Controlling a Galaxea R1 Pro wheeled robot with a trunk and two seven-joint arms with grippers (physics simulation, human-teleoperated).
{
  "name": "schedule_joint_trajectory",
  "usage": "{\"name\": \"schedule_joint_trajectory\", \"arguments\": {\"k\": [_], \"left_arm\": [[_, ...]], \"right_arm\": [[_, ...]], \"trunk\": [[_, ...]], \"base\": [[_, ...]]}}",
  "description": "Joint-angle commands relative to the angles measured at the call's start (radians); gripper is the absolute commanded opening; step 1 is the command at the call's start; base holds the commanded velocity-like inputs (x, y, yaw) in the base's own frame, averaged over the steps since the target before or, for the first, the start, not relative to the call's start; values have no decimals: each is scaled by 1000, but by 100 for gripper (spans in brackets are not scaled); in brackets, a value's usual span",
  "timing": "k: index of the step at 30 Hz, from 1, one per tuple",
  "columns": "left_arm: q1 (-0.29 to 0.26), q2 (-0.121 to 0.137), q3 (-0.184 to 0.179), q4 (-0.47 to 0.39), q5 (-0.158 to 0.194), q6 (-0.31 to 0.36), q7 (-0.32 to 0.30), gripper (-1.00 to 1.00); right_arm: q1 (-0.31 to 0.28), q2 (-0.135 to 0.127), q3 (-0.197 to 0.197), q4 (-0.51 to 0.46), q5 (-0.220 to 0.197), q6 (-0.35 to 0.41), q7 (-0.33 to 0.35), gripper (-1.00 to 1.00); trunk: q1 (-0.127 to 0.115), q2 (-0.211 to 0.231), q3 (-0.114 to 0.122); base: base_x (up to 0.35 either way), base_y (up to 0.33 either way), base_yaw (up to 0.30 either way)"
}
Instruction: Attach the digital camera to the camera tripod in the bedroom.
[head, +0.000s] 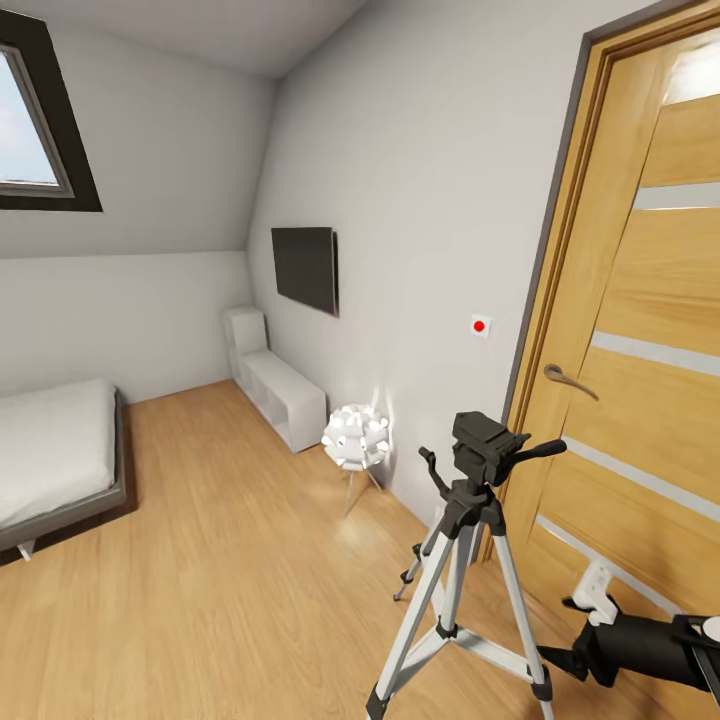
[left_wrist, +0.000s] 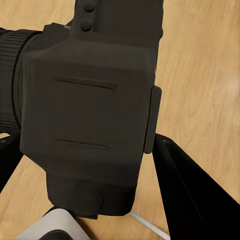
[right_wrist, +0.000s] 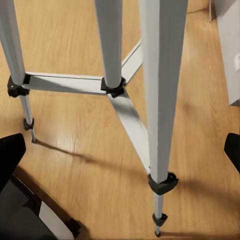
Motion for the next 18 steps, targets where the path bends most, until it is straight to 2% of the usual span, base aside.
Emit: {"name": "schedule_joint_trajectory", "arguments": {"k": [1, 12, 14, 15, 18], "left_arm": [[0, 0, -1, -2, 8, 3, 6, -100], [0, 0, 0, -3, 8, 3, 4, -100], [0, 0, -1, -3, 8, 3, 4, -100], [0, 0, -1, -3, 8, 3, 4, -100], [0, 0, -1, -3, 8, 3, 4, -100]], "right_arm": [[2, 0, -1, 3, 9, 1, 6, 100], [19, -5, -3, 54, 44, -38, 6, 100], [22, -9, -3, 69, 54, -39, 6, 100], [26, -22, -2, 96, 76, -43, 7, 100], [27, -28, -2, 120, 90, -54, 7, 100]], "trunk": [[0, -1, 0], [0, -1, 0], [0, -1, 0], [0, -1, 0], [0, -1, 0]], "base": [[0, 0, 3], [0, 0, 1], [0, 0, 0], [0, 0, 0], [0, 0, 0]]}}
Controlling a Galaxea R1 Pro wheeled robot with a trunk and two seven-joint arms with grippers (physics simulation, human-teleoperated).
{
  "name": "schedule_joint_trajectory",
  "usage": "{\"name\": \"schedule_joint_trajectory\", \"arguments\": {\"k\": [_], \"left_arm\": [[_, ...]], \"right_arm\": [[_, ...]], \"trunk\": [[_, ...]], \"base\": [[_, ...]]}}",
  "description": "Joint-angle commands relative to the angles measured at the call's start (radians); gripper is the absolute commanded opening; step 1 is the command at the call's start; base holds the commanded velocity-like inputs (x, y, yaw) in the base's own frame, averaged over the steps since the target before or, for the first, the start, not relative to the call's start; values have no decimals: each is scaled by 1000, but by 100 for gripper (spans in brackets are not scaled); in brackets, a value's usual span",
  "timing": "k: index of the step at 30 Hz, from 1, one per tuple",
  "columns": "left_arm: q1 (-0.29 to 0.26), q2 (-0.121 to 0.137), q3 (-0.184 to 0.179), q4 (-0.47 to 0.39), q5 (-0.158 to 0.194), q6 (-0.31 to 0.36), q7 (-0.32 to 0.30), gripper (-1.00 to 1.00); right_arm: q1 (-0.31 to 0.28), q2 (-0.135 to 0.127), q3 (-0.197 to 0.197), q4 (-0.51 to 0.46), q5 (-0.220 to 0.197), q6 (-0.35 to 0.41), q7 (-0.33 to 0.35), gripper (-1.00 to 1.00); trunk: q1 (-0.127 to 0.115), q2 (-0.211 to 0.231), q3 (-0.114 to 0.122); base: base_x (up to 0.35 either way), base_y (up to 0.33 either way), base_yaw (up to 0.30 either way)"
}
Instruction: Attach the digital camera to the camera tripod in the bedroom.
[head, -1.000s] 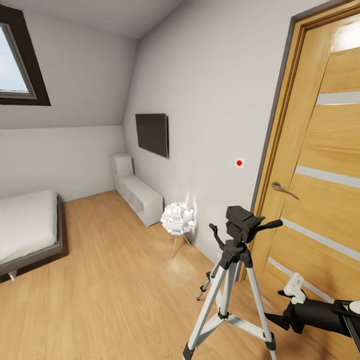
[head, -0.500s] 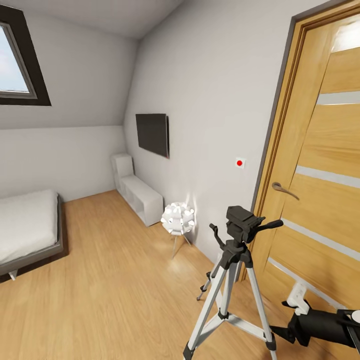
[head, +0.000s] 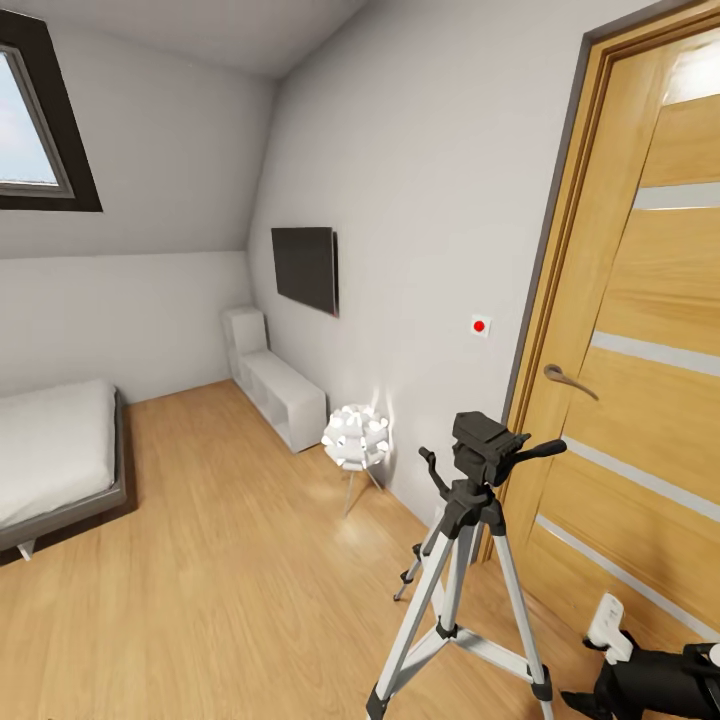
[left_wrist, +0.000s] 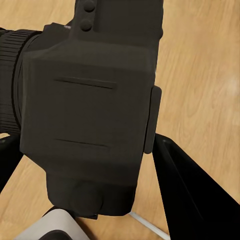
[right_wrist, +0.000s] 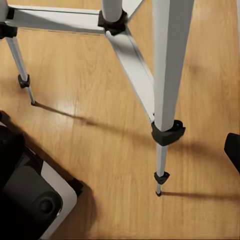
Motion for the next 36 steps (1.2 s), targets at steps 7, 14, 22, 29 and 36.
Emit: {"name": "schedule_joint_trajectory", "arguments": {"k": [7, 14, 22, 29, 36], "left_arm": [[1, 0, -1, -2, 9, 3, 4, -100], [1, 0, -1, -2, 8, 3, 4, -100], [1, 0, -1, -2, 8, 3, 4, -100], [1, 0, -1, -2, 8, 3, 4, -100], [1, 0, -3, -2, 8, 4, 5, -100]], "right_arm": [[3, -12, -11, 93, 29, -114, 7, 100], [4, -16, -39, 129, 33, -146, 5, 100], [4, -17, -44, 140, 34, -152, 2, 100], [4, -17, -46, 148, 33, -151, 0, 100], [3, -14, -68, 150, 30, -151, -3, 100]], "trunk": [[0, -1, 0], [0, -1, 0], [0, -1, 0], [0, -1, 0], [0, -1, 0]], "base": [[0, 0, 43], [0, 0, 182], [0, 0, 176], [0, 0, 120], [0, -52, 26]]}}
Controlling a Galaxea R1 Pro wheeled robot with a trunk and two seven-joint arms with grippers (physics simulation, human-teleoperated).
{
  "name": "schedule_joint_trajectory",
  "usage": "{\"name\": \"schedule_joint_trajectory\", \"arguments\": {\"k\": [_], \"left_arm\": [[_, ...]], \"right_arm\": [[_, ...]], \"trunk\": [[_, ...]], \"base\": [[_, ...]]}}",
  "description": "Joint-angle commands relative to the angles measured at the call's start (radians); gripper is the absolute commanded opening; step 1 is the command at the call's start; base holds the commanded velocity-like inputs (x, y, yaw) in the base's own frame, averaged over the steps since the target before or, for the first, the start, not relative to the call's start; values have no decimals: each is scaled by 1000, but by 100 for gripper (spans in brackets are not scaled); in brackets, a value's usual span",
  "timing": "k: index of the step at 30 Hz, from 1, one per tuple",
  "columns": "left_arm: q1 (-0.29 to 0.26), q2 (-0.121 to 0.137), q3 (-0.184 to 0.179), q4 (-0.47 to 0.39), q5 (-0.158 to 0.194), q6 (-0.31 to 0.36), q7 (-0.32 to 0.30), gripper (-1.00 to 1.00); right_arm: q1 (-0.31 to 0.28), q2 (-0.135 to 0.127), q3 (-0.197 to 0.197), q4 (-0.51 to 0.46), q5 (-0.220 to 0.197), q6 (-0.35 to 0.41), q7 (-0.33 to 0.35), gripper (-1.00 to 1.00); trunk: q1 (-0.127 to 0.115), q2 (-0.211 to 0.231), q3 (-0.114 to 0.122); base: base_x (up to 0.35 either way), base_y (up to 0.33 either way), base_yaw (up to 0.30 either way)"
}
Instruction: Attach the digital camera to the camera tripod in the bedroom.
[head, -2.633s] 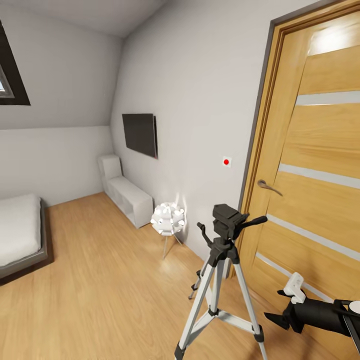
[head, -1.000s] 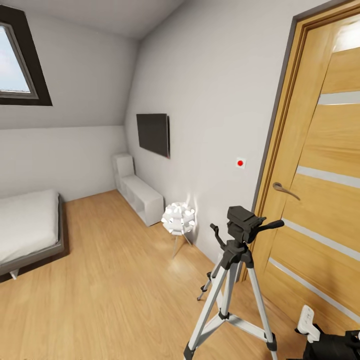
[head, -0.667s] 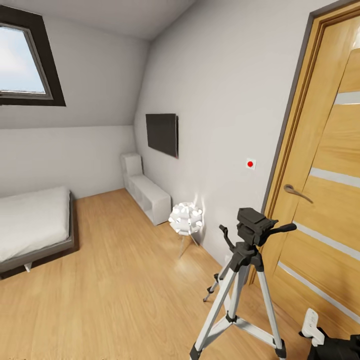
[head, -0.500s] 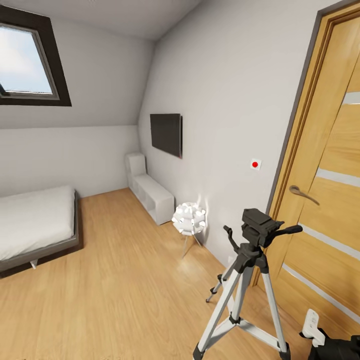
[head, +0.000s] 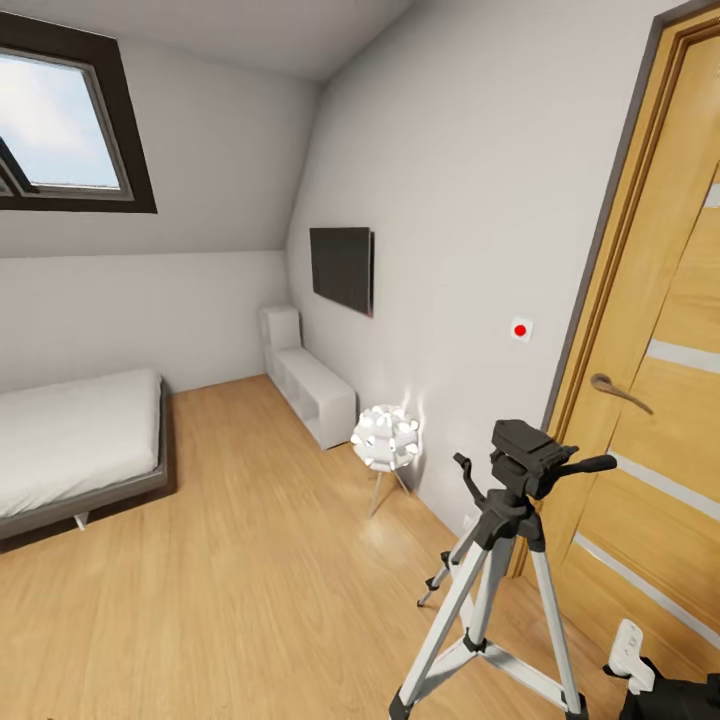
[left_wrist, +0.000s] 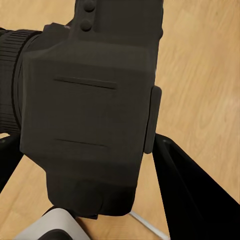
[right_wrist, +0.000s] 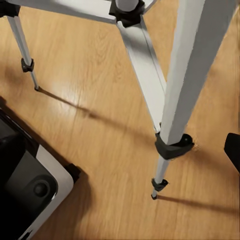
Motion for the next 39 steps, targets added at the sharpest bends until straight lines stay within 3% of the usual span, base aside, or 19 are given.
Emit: {"name": "schedule_joint_trajectory", "arguments": {"k": [1, 5, 24, 39], "left_arm": [[0, 0, 0, -2, 8, 4, 6, -100], [0, 0, 0, -2, 8, 4, 6, -100], [0, -1, -6, -2, 10, 5, 6, -100], [0, -1, -9, -2, 11, 7, 6, -100]], "right_arm": [[0, 1, -7, -1, 2, 10, 5, 100], [-1, 5, -28, -1, 0, 8, 9, 100], [-3, 11, -40, 6, -5, 15, 3, 100], [-12, 18, -108, 39, -17, 7, 0, 100]], "trunk": [[0, -1, 0], [0, -1, 0], [0, -1, 0], [0, -1, 0]], "base": [[0, -168, 10], [0, -98, 5], [0, -6, 0], [0, 0, 0]]}}
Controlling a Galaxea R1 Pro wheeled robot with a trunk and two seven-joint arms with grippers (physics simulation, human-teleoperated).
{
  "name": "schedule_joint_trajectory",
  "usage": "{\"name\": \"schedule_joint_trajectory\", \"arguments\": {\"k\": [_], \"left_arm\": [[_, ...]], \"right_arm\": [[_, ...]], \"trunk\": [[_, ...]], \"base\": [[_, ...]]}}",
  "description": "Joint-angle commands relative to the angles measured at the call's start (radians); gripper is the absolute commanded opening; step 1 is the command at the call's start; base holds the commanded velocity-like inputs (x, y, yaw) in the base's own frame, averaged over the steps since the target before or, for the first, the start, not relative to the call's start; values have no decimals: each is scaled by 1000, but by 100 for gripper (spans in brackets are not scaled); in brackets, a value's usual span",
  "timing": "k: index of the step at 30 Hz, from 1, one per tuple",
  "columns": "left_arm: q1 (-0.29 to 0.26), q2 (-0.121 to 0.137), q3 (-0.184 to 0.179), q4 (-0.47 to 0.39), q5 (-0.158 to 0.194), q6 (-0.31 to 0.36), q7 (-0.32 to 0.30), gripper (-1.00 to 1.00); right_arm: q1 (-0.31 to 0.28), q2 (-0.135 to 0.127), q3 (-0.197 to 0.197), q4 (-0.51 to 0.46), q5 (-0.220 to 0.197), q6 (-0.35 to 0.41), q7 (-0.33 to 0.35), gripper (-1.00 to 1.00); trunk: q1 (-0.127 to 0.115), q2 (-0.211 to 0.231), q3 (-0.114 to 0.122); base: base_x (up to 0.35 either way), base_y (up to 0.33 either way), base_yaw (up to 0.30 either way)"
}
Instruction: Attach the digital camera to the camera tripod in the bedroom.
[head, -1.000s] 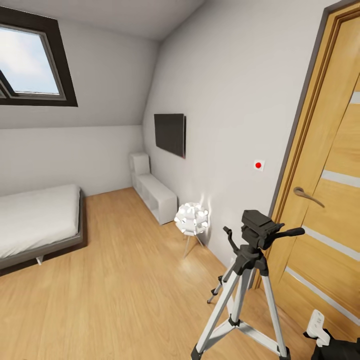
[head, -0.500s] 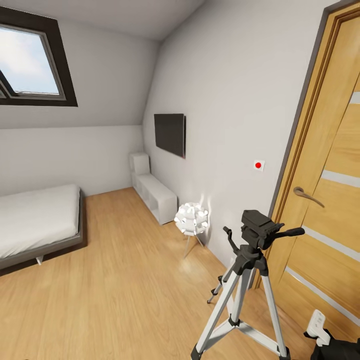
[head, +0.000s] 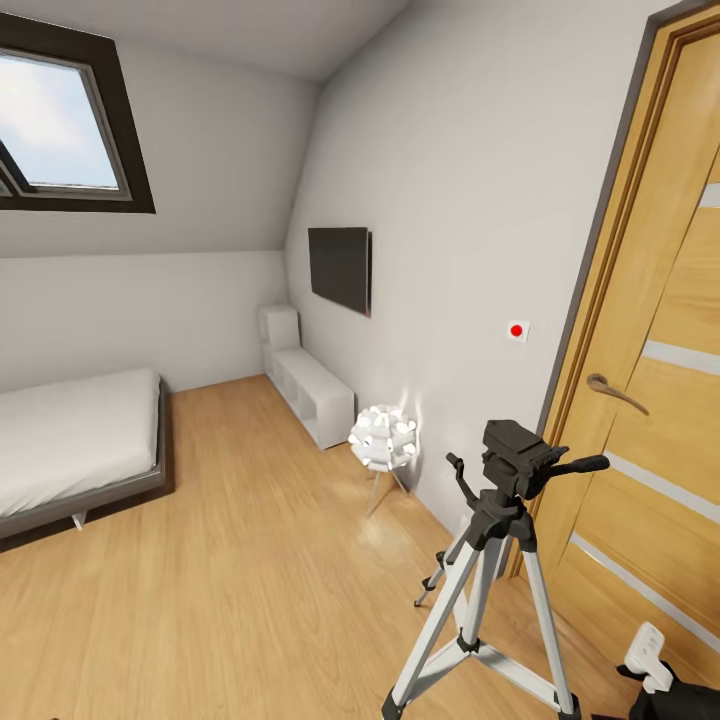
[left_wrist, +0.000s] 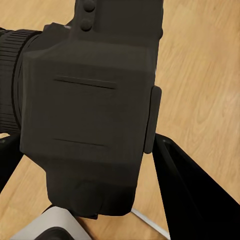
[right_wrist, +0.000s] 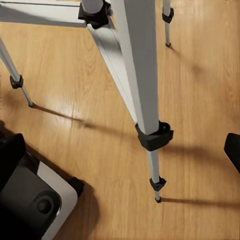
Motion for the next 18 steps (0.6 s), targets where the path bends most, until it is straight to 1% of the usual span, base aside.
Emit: {"name": "schedule_joint_trajectory", "arguments": {"k": [1, 5, 6, 8, 11, 12, 18], "left_arm": [[0, 0, 0, -2, 8, 3, 6, -100], [0, 0, 0, -2, 8, 3, 6, -100], [0, 0, 0, -2, 7, 3, 6, -100], [0, 0, 0, -2, 7, 3, 6, -100], [0, 0, 0, -2, 7, 3, 6, -100], [0, 0, 0, -2, 7, 3, 6, -100], [0, 0, 0, -2, 6, 5, 7, -100]], "right_arm": [[-1, 0, -2, 2, -3, 10, 6, 100], [-1, 1, -4, 19, -35, -19, 5, 100], [-1, 1, -5, 30, -51, -49, 4, 100], [-2, 1, -6, 41, -62, -78, 1, 100], [-2, 2, -7, 50, -72, -104, -8, 100], [-2, 7, -7, 55, -79, -120, -37, 100], [-2, 12, -7, 58, -82, -128, -66, 100]], "trunk": [[0, -1, 0], [0, -1, 0], [0, -1, 0], [0, -1, 0], [0, -1, 0], [0, -1, 0], [0, -1, 0]], "base": [[0, 0, 0], [0, 0, 0], [0, 0, 0], [0, 0, 0], [0, 0, 0], [0, 0, 0], [0, 0, 0]]}}
